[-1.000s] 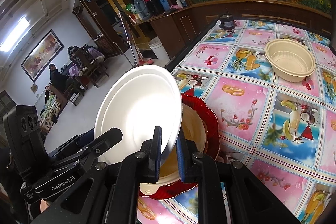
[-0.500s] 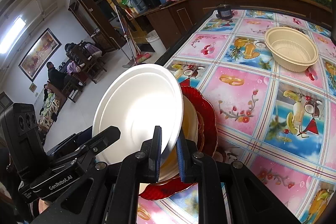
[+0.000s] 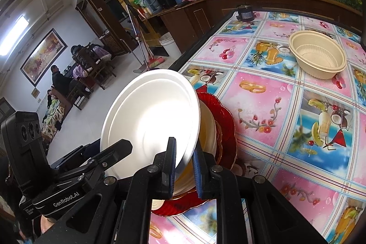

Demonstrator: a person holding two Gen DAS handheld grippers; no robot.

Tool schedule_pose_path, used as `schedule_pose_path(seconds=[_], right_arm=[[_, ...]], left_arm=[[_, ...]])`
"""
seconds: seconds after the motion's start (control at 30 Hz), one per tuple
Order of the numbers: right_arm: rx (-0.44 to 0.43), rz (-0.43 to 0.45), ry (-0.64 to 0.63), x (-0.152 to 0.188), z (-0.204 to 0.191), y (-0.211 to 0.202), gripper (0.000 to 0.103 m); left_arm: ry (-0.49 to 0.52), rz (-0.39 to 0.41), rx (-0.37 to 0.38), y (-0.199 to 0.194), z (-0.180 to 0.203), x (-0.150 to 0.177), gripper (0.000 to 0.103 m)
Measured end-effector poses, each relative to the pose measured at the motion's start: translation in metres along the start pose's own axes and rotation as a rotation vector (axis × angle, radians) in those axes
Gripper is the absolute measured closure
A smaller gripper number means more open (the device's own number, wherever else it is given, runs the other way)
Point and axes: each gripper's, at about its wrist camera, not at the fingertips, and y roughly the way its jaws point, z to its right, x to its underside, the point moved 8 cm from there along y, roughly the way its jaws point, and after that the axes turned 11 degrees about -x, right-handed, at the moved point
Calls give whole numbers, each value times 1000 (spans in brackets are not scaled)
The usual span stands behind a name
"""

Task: Organize plates and bowls
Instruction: 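Lower the white foam bowl onto the stack and open the right gripper, then move the right gripper to the beige pulp bowl and grasp its rim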

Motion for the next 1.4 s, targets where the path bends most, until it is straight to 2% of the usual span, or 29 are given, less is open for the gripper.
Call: schedule_pose_path(seconds=[0.07, 0.47, 0.93, 1.07, 1.2, 1.4], right_arm=[[-5, 0, 2, 1, -2, -1, 86], [-25, 6, -14, 4, -12, -11, 85], [-44, 49, 8, 5, -5, -36, 83], [-34, 88, 25, 0, 10, -56, 83], [-3, 132, 64, -6, 36, -80, 83], [92, 177, 165, -24, 95, -107, 83]], left_arm=[[1, 0, 5, -1, 3, 1, 36], [-1, 14, 14, -13, 11, 0, 26], [-20, 59, 7, -40, 9, -7, 20], [-12, 82, 21, -51, 18, -9, 20], [43, 99, 48, -61, 41, -7, 20], [179, 73, 136, -61, 104, 12, 20]])
